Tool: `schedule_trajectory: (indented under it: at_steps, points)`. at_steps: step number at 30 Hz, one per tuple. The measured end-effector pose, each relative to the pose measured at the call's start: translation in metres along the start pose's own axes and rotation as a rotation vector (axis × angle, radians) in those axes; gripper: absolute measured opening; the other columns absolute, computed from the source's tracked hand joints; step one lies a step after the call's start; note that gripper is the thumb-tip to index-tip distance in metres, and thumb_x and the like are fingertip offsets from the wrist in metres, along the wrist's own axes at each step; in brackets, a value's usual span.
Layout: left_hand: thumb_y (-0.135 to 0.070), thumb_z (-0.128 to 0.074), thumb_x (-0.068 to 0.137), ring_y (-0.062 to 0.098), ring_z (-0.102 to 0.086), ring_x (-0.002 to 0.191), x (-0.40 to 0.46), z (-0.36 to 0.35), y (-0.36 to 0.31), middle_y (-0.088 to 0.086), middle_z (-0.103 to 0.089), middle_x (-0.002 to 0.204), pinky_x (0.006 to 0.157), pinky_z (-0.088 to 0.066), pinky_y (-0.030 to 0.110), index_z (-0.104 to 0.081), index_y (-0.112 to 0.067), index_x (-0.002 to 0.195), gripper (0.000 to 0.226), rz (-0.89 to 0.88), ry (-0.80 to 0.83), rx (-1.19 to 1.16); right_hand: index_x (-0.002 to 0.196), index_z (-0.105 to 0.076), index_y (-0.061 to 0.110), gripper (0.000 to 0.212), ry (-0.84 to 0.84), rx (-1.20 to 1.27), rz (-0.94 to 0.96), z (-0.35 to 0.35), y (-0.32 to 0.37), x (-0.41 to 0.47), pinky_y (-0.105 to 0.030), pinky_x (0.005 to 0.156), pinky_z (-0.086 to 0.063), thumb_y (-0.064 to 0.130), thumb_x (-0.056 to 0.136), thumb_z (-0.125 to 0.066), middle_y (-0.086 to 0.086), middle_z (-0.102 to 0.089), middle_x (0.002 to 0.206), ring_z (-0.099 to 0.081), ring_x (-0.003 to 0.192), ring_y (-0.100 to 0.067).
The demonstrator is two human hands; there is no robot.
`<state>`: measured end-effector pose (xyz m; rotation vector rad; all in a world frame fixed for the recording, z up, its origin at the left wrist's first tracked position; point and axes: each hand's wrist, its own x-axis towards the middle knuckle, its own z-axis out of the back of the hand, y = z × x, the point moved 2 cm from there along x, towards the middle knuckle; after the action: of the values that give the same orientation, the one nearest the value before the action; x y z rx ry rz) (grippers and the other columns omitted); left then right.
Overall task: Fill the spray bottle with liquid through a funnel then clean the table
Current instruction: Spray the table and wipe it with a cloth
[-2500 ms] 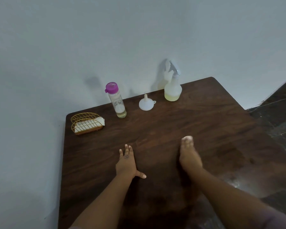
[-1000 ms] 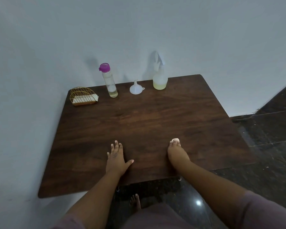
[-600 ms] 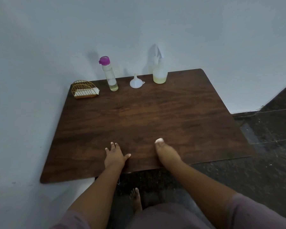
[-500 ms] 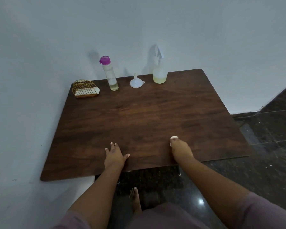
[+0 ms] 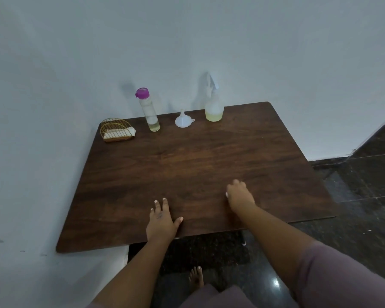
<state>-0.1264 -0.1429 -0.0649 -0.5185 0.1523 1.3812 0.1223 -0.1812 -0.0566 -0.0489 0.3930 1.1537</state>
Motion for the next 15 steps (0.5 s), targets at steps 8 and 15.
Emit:
schedule_trajectory:
  at_steps: [8, 15]
  points:
    - [-0.039, -0.05, 0.097, 0.025, -0.03, 0.139, 0.031, 0.004, -0.047, 0.006, -0.029, 0.154, 0.109, -0.037, 0.036, -0.02, -0.019, 0.153, 0.067, -0.174, 0.012, -0.032, 0.127, -0.048, 0.008, 0.03, 0.098, -0.017, 0.258, -0.027, 0.064, -0.01, -0.042, 0.099, -0.041, 0.011, 0.099, -0.039, -0.015, -0.041, 0.132, -0.039, 0.121, -0.033]
    - [-0.027, -0.049, 0.098, 0.023, -0.046, 0.129, 0.087, 0.037, -0.091, 0.006, -0.05, 0.138, 0.105, -0.042, 0.038, -0.036, -0.02, 0.145, 0.049, -0.233, 0.028, -0.129, 0.098, -0.064, 0.013, 0.012, 0.023, 0.749, -0.134, 0.034, 0.03, 0.039, -0.026, 0.08, -0.048, 0.02, 0.089, -0.06, -0.008, -0.068, 0.103, -0.061, 0.091, -0.019]
